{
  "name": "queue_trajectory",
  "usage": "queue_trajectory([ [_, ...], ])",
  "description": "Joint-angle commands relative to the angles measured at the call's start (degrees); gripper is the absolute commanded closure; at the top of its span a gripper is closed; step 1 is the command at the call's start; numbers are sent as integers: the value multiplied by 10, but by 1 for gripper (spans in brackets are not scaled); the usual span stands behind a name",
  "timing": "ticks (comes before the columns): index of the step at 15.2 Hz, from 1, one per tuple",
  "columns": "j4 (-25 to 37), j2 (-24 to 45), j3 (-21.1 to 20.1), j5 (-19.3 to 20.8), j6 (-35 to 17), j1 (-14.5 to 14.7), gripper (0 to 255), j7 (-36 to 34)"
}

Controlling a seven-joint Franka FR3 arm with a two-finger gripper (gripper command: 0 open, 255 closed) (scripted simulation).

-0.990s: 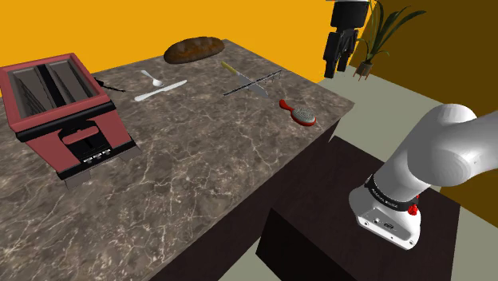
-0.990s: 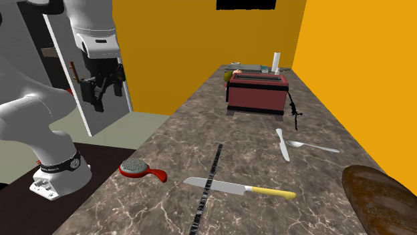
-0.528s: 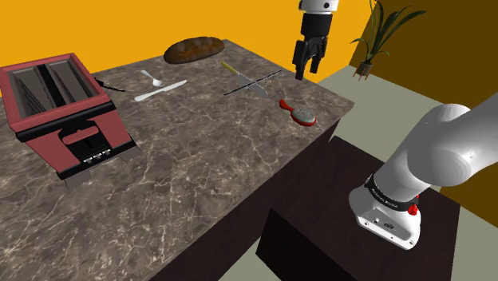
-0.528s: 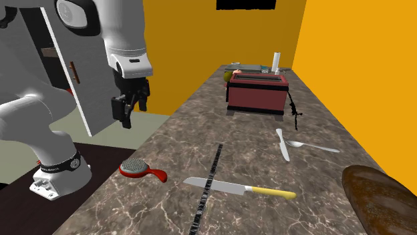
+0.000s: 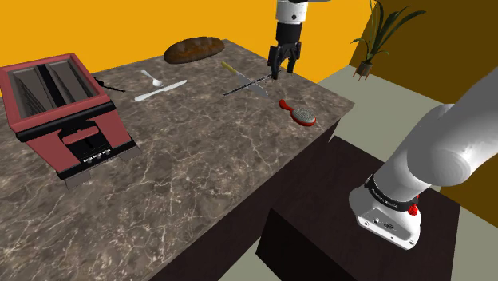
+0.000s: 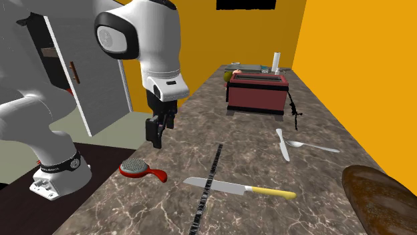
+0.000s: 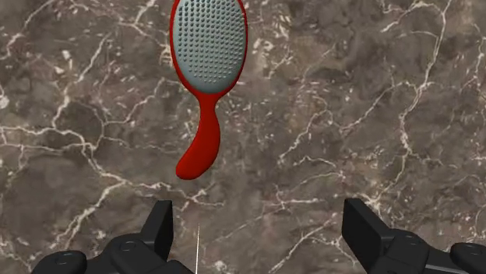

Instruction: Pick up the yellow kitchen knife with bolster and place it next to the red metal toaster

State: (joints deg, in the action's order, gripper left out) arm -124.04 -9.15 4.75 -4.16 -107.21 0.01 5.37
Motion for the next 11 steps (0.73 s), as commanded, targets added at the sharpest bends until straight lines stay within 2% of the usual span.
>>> queue_trajectory([
  [1,28,40,0,-1,-19,0,0,-2],
  [11,218,249,6,-5,-66,-7,0,-3],
])
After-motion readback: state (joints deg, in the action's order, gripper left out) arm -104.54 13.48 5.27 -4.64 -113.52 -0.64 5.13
